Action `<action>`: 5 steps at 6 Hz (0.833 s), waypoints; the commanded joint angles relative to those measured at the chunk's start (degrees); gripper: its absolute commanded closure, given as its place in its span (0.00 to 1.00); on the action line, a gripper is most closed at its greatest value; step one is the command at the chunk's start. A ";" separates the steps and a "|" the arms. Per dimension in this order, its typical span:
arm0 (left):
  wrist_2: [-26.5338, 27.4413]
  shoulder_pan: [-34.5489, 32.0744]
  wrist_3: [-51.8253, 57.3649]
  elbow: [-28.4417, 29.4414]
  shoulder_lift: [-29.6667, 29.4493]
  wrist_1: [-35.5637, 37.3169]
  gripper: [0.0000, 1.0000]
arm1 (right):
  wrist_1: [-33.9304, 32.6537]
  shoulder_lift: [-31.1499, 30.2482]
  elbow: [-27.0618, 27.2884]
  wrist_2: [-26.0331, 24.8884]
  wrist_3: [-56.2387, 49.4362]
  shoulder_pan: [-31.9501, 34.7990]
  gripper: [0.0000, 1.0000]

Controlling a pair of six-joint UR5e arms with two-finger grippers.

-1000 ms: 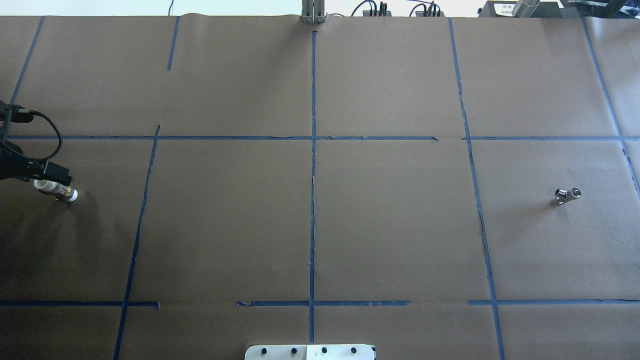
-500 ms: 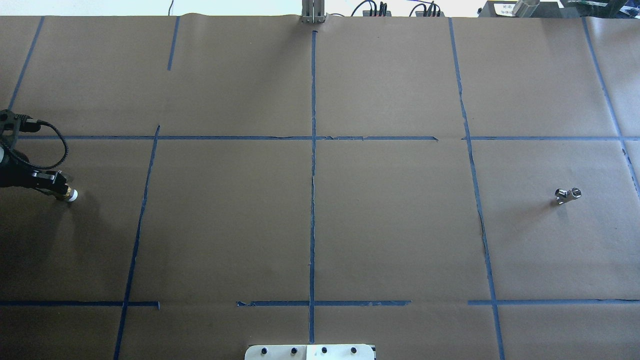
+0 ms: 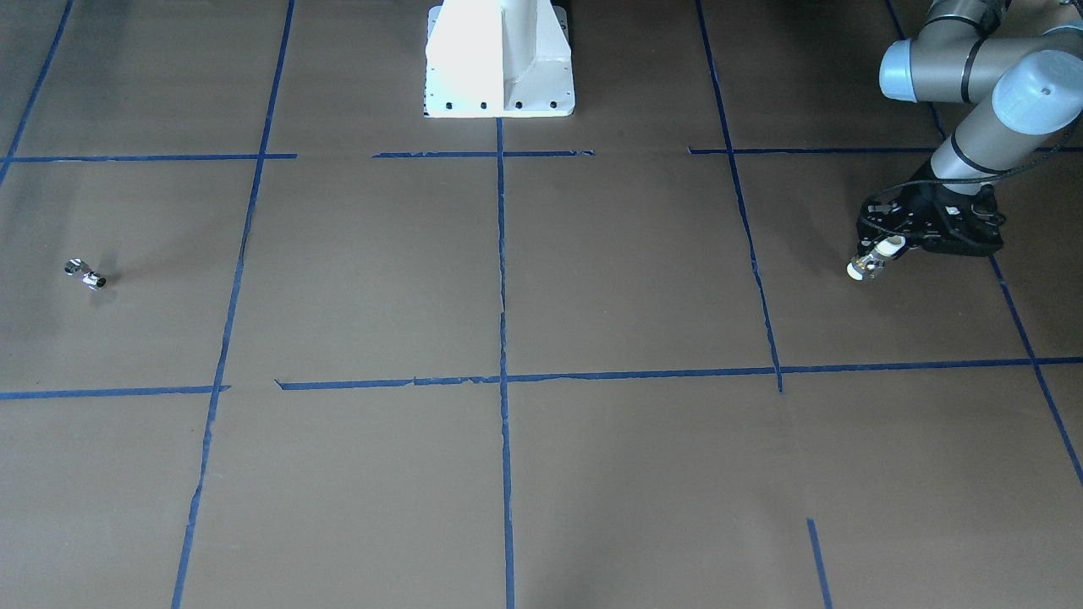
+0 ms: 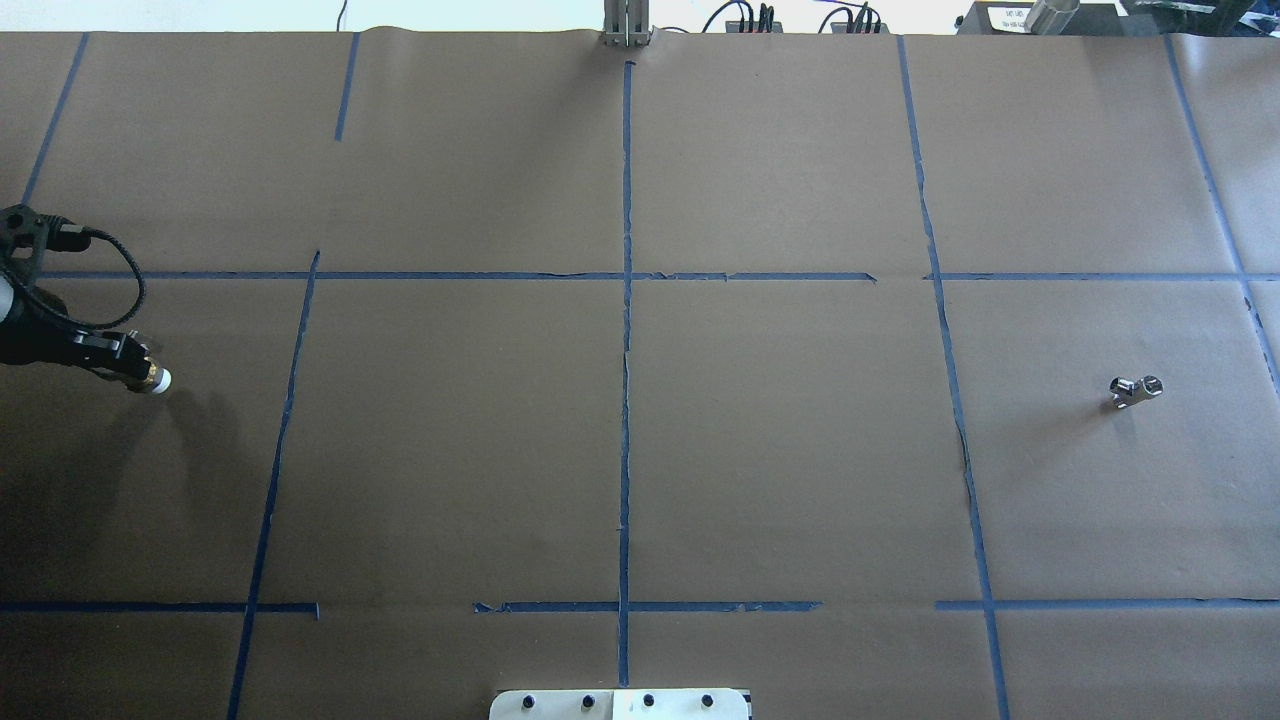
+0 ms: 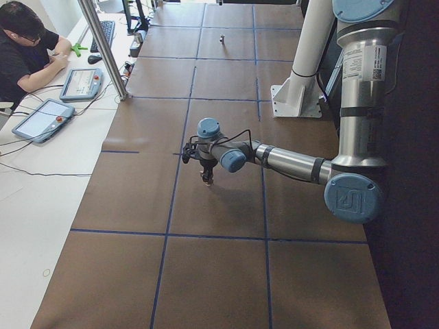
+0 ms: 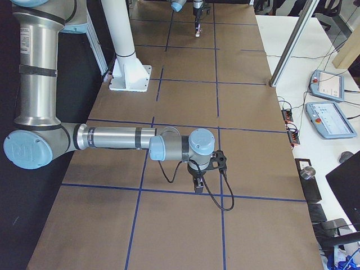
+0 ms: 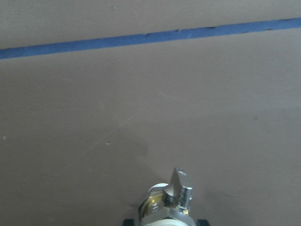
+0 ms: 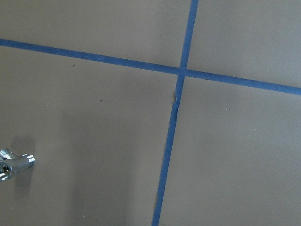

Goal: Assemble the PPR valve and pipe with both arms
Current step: 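Lower the left gripper onto the white PPR fitting and grasp it, then lift the white fitting with the left gripper toward the table center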

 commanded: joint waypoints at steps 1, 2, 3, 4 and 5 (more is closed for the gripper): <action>0.43 0.11 -1.91 -3.98 -5.48 6.01 1.00 | 0.00 0.00 -0.04 -0.04 -0.09 0.00 0.00; 0.52 0.19 -3.05 -5.82 -11.17 13.19 1.00 | 0.00 0.00 0.05 -0.04 -0.09 0.00 0.00; 0.61 1.50 -3.94 -7.49 -18.02 21.96 1.00 | 0.00 0.00 0.14 -0.04 -0.09 0.00 0.00; 0.70 5.69 -4.12 -7.25 -24.44 27.10 1.00 | 0.09 -0.09 0.23 -0.13 -0.17 0.09 0.00; 3.57 10.95 -8.38 -5.51 -29.98 28.37 1.00 | 0.09 -0.09 0.31 -0.04 -0.26 0.09 0.00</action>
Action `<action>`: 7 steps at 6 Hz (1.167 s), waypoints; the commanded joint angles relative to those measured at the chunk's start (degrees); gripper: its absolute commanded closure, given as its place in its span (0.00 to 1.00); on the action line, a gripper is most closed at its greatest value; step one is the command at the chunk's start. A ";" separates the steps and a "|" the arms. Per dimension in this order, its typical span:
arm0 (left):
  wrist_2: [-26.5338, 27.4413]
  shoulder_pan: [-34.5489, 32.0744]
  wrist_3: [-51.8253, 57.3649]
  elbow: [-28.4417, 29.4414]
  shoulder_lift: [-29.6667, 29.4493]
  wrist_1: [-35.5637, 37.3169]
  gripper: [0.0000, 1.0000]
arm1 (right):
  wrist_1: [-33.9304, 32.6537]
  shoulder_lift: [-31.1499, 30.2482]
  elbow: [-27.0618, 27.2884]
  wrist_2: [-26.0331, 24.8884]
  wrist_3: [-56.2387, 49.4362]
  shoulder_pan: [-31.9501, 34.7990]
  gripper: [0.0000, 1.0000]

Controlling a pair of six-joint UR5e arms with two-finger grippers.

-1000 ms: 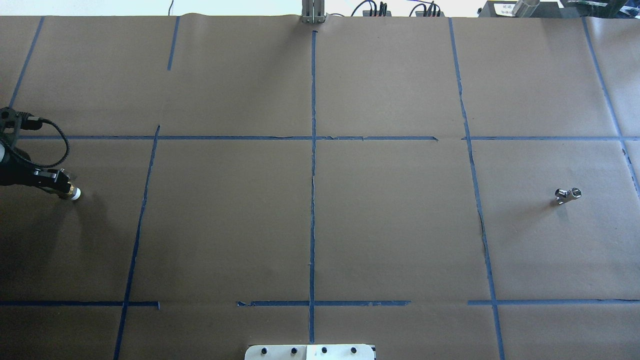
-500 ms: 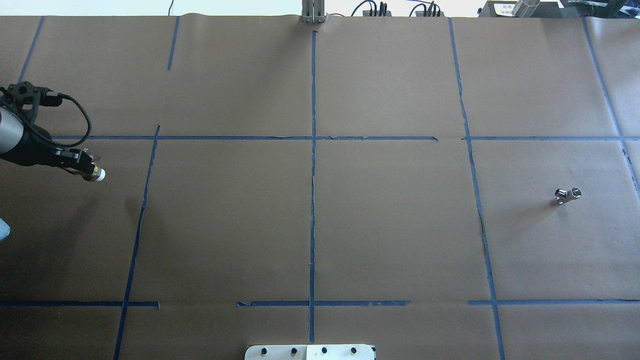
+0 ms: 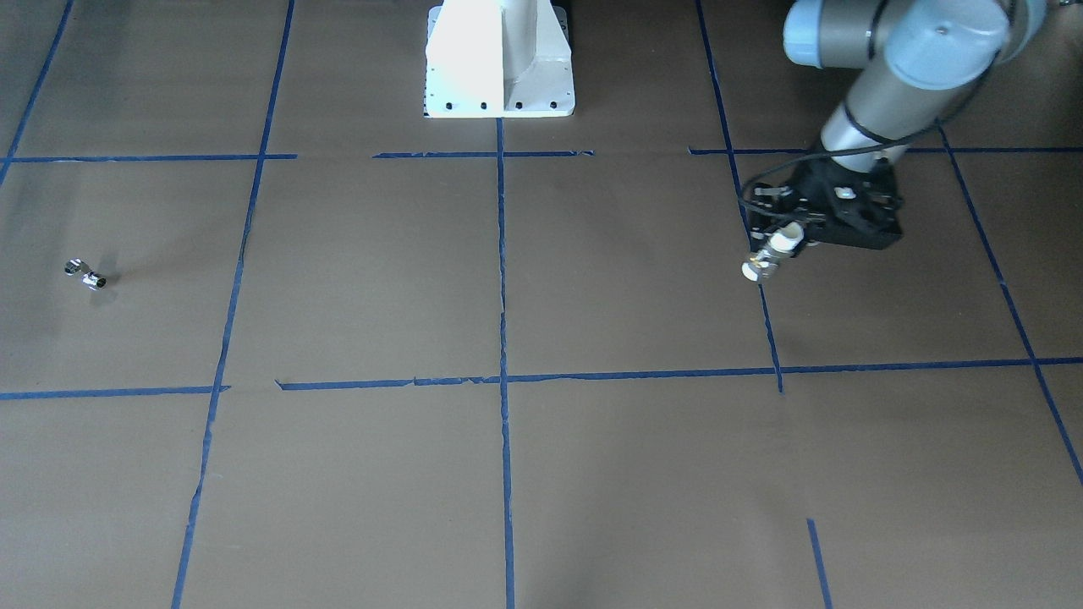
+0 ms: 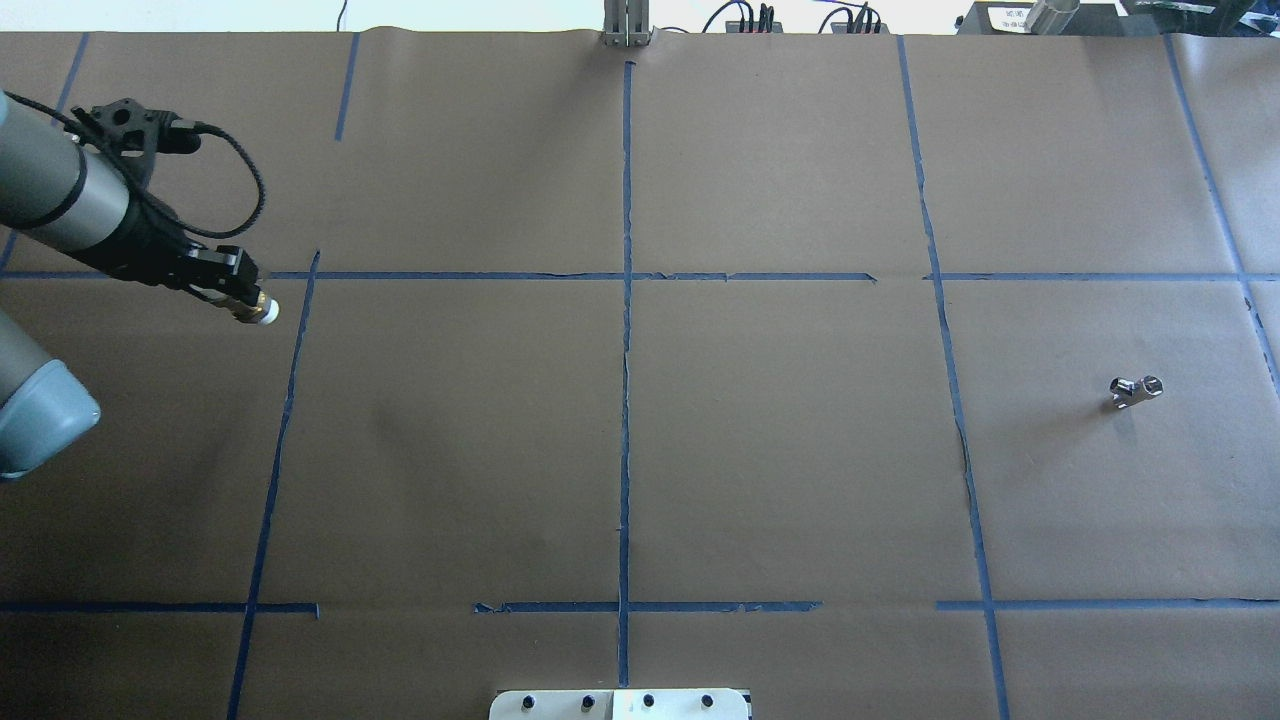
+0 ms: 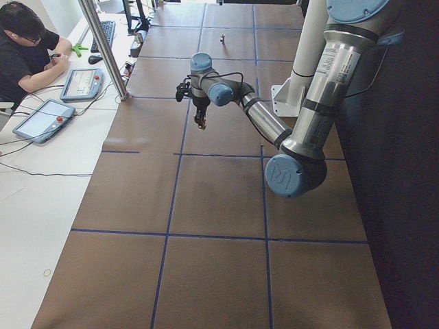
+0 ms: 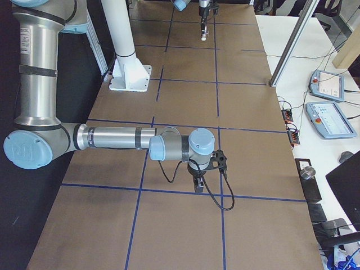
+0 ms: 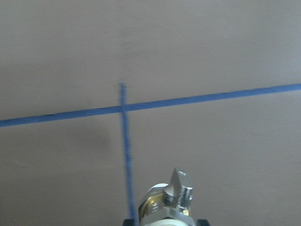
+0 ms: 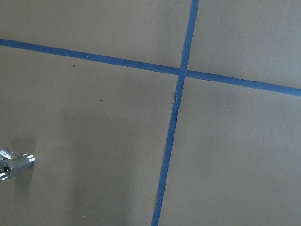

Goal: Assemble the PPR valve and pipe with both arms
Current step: 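Lift the white fitting with the left gripper toward the table center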

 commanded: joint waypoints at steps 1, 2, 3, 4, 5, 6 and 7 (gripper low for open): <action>5.65 8.34 -7.29 6.24 -12.76 2.74 1.00 | 0.02 -0.02 0.08 -0.04 -0.17 0.02 0.00; 7.60 11.16 -10.29 11.95 -18.92 2.66 1.00 | 0.02 -0.11 0.08 -0.05 -0.17 -0.06 0.00; 12.06 14.32 -13.46 20.27 -26.20 2.57 1.00 | 0.02 -0.11 0.08 -0.05 -0.08 0.02 0.00; 14.62 16.79 -14.62 26.10 -30.71 2.39 1.00 | 0.02 -0.11 0.08 -0.05 -0.17 -0.06 0.00; 16.04 18.90 -14.72 27.72 -31.37 1.69 1.00 | 0.02 -0.11 0.00 -0.13 -0.17 0.02 0.00; 16.06 20.31 -14.63 27.83 -31.29 1.69 1.00 | 0.02 -0.11 0.00 -0.13 -0.17 0.02 0.00; 16.06 20.94 -14.46 28.17 -31.20 1.69 1.00 | 0.02 -0.11 -0.09 -0.13 -0.17 0.02 0.00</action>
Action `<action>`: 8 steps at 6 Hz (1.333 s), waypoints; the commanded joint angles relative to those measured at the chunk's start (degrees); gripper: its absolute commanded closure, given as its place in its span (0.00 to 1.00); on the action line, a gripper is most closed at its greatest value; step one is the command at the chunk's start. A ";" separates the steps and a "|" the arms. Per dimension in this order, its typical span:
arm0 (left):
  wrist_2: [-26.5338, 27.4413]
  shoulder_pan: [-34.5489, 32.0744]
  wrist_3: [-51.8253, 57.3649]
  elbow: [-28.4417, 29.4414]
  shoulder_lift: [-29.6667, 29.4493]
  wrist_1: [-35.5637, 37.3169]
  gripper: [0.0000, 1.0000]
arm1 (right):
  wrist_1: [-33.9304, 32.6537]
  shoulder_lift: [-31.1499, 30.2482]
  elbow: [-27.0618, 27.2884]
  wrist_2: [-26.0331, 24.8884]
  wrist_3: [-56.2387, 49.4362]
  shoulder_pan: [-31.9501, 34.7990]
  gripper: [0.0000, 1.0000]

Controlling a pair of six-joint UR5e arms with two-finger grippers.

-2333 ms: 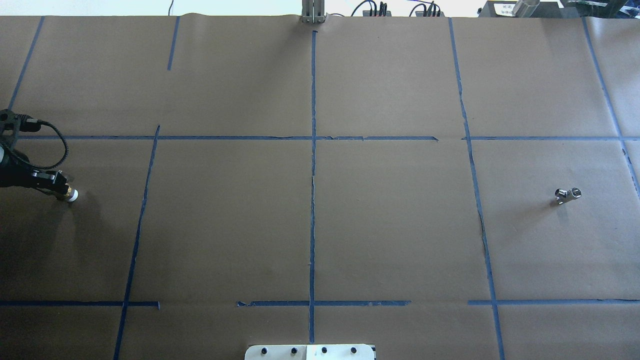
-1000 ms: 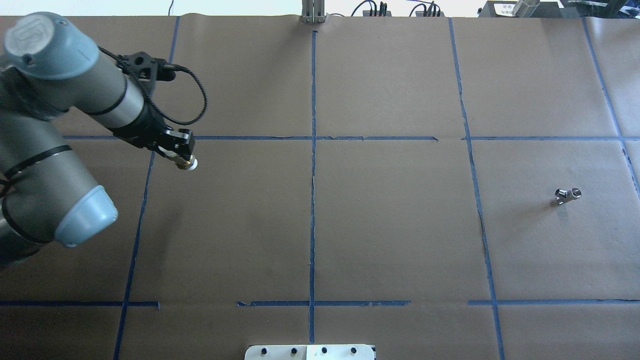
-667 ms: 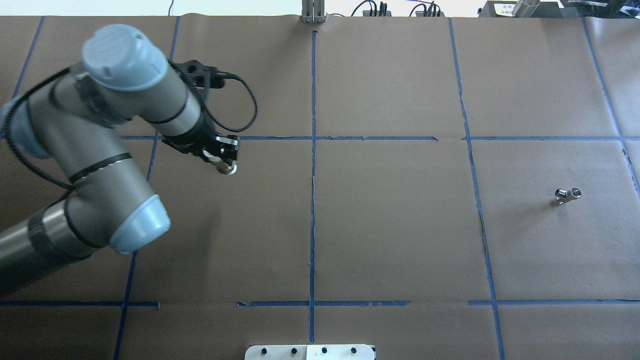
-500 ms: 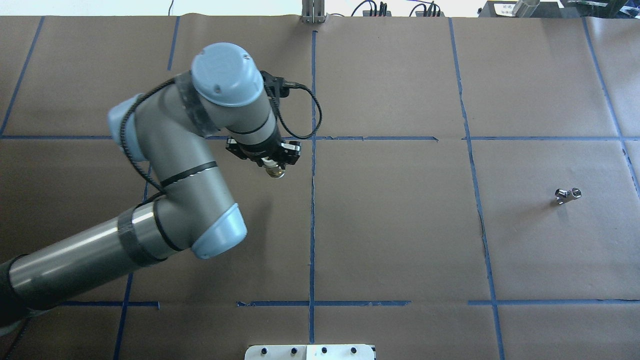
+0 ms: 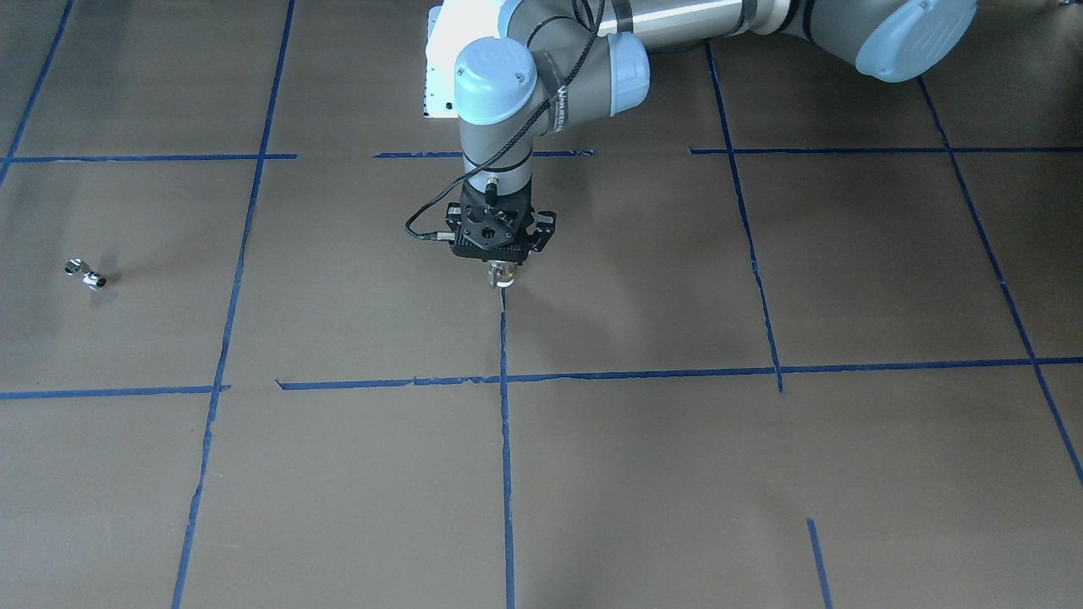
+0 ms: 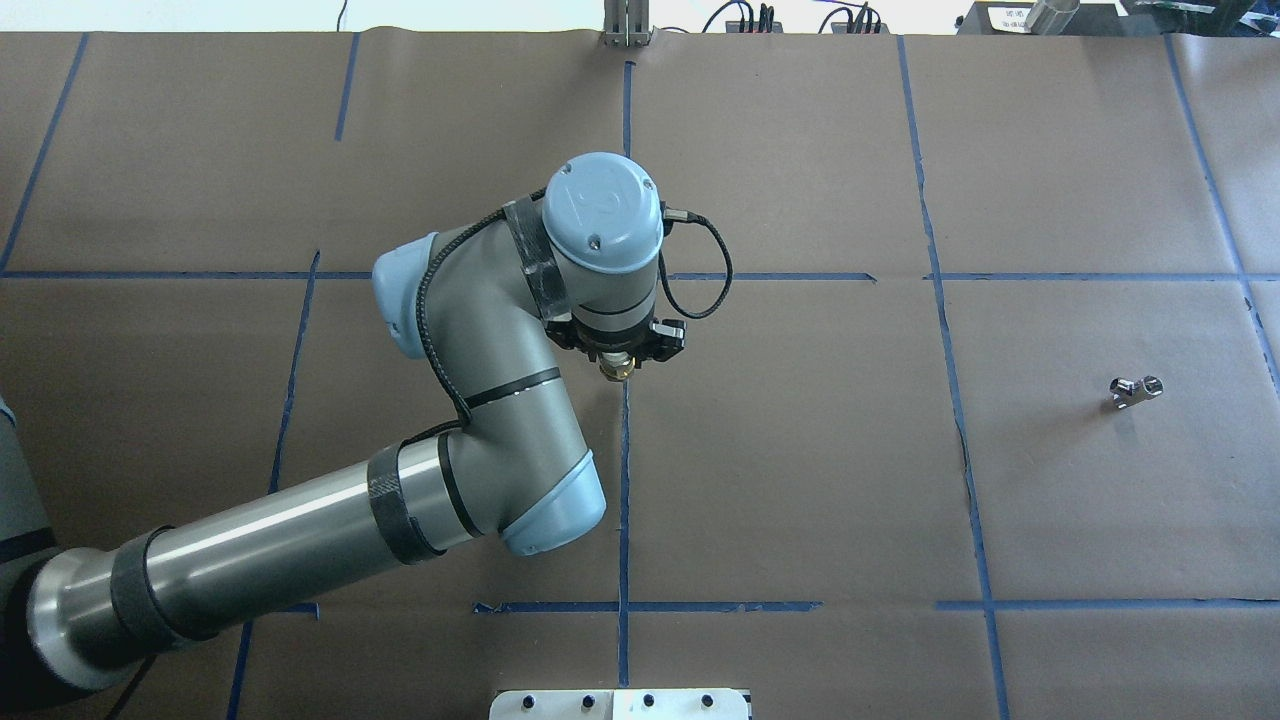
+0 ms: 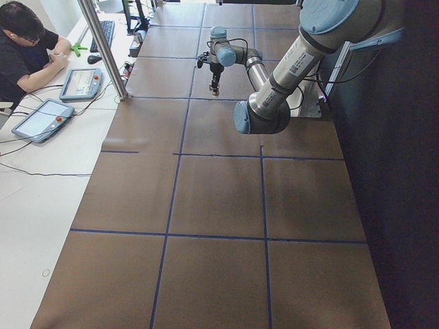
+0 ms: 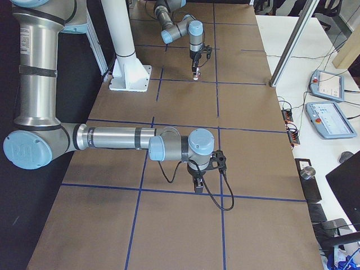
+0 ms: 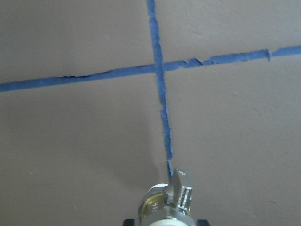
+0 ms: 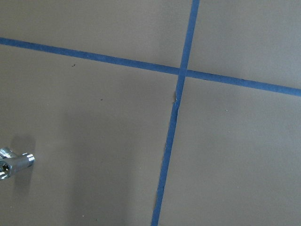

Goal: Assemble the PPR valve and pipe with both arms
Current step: 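Lift the white fitting with the left gripper toward the table center, then lower the white fitting upright onto the table center and release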

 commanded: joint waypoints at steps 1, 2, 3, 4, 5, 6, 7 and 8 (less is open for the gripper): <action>0.16 1.13 0.45 0.85 0.10 -0.14 1.00 | 0.00 0.00 -0.06 -0.01 0.00 -0.08 0.00; 0.16 1.13 0.71 0.94 0.19 -0.14 0.99 | 0.00 0.00 0.02 -0.01 0.09 0.01 0.00; 0.16 1.05 0.63 0.94 0.19 -0.14 0.91 | 0.00 0.00 0.02 -0.01 0.00 0.01 0.00; 0.16 1.05 0.63 1.20 0.36 -0.05 0.40 | 0.00 0.00 0.02 -0.01 0.00 -0.08 0.00; 0.25 1.05 0.72 1.03 1.06 -0.23 0.00 | 0.00 0.00 0.02 -0.01 0.00 0.01 0.00; 0.16 0.78 0.63 0.51 0.98 -0.23 0.00 | 0.00 0.00 0.02 -0.01 0.00 -0.08 0.00; -0.62 -1.57 0.80 -2.89 1.07 0.55 0.00 | 0.00 0.09 0.02 -0.01 0.00 0.01 0.00; -4.03 -4.20 1.15 -6.67 2.46 1.34 0.00 | 0.00 0.09 0.02 -0.01 0.00 -0.08 0.00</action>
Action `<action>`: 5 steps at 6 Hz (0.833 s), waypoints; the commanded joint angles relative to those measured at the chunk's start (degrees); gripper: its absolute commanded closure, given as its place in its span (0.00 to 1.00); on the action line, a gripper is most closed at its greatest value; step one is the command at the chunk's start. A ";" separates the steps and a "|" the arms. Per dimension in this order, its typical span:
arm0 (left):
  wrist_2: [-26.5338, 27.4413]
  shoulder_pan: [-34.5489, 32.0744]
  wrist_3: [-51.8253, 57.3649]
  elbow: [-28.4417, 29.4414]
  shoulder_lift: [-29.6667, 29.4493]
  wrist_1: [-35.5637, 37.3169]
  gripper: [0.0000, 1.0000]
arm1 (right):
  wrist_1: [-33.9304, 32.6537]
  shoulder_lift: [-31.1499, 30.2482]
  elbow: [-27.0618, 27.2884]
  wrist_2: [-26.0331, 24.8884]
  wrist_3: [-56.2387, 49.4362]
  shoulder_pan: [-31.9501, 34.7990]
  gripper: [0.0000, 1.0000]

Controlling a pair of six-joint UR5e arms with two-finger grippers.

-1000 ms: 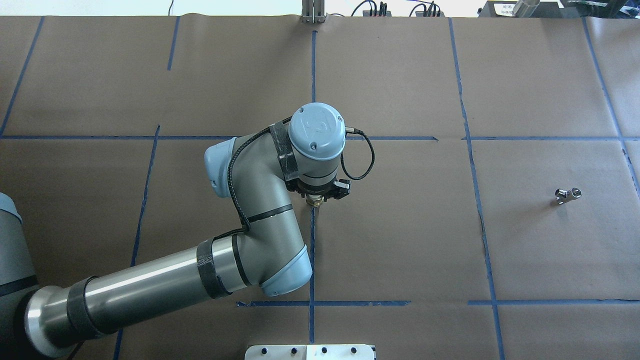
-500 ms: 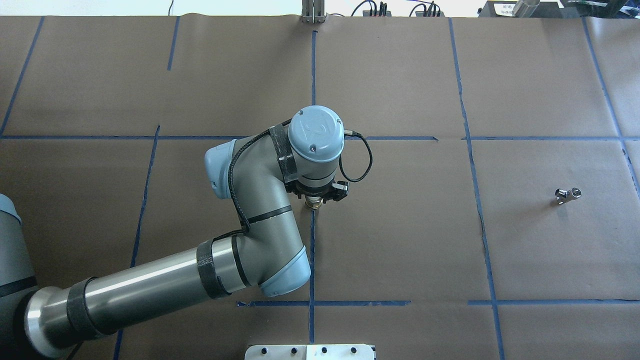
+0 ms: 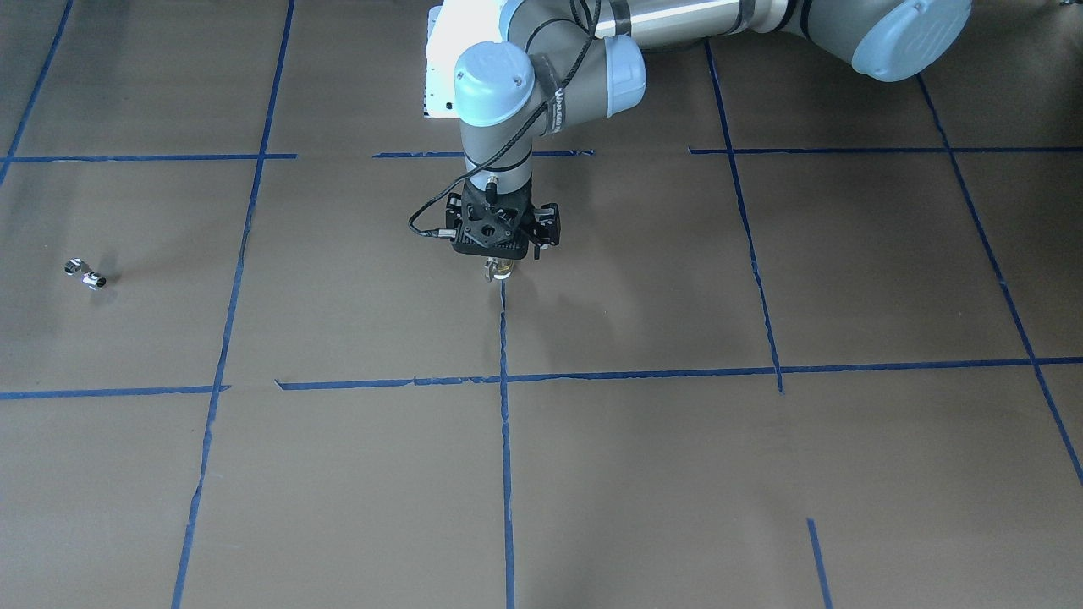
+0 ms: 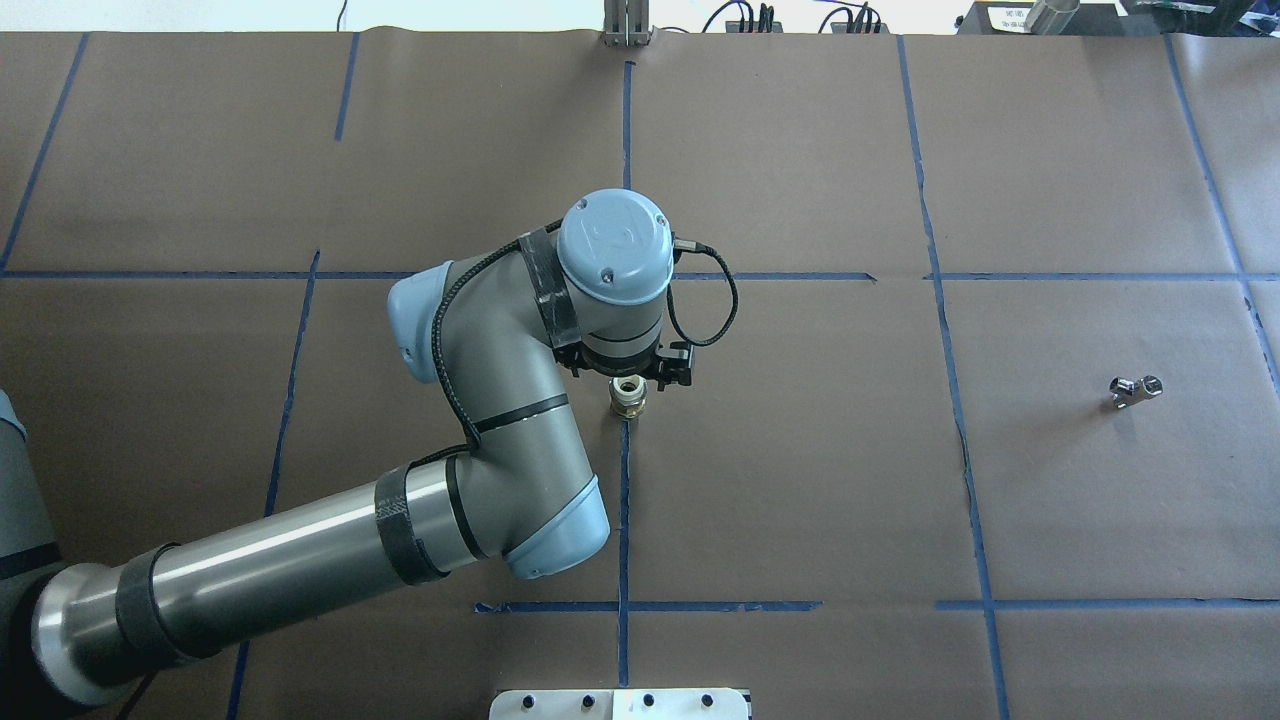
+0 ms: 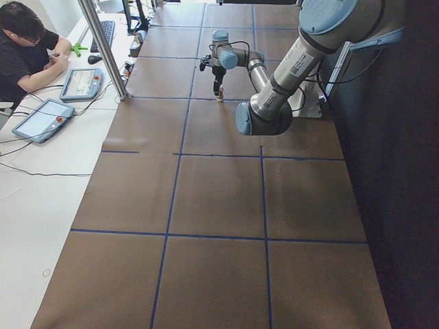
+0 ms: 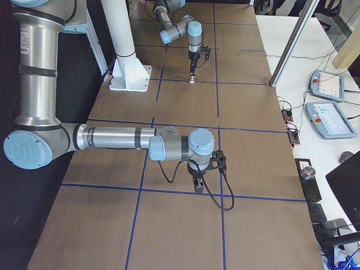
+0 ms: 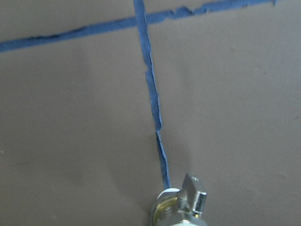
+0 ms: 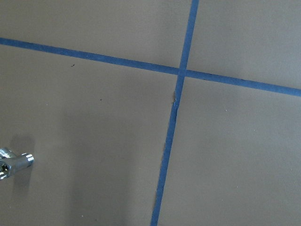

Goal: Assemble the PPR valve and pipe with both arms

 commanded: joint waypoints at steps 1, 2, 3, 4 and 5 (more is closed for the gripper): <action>-6.31 -5.56 1.49 -5.12 2.28 0.72 0.00 | 0.00 0.03 0.00 0.00 0.00 -0.04 0.00; -11.40 -9.94 6.46 -9.58 7.86 0.72 0.00 | 0.00 0.03 0.00 0.00 0.09 -0.04 0.00; -12.32 -13.90 15.47 -14.58 16.27 0.80 0.00 | 1.31 0.12 -0.17 0.00 0.09 -0.13 0.00; -12.41 -18.38 27.05 -14.89 22.27 0.72 0.00 | 3.49 0.12 -0.17 0.17 0.26 -0.13 0.00; -13.54 -24.95 38.39 -14.46 26.85 0.80 0.00 | 4.91 0.12 -0.26 0.35 0.26 -0.13 0.00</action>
